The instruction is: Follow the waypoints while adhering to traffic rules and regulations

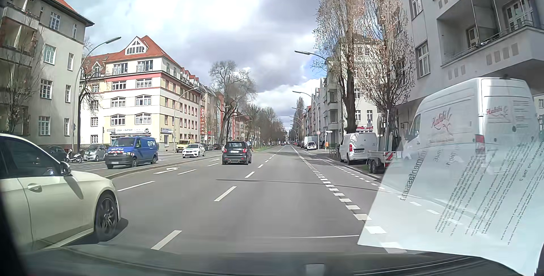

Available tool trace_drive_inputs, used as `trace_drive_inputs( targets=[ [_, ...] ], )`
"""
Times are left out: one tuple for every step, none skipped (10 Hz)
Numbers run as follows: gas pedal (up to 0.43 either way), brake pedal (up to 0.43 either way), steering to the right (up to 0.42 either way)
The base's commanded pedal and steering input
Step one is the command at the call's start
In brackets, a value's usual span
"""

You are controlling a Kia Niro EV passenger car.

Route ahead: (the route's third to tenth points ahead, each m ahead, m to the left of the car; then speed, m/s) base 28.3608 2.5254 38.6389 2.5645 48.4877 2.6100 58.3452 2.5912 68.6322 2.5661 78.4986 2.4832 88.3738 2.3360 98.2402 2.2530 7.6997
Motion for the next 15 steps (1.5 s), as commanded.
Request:
trace_drive_inputs(
  targets=[
    [0.079,0.037,0.001],
    [0.079,0.030,0.001],
    [0.079,0.030,0.001],
    [0.079,0.037,0.001],
    [0.079,0.037,0.001],
    [0.079,0.037,0.001],
    [0.079,0.037,0.001],
    [0.079,0.037,0.001],
    [0.079,0.037,0.001],
    [0.079,0.037,0.001],
    [0.079,0.037,0.001],
    [0.079,0.037,0.001],
    [0.079,0.037,0.001],
    [0.039,0.037,0.001],
    [0.039,0.037,0.001]
  ],
)
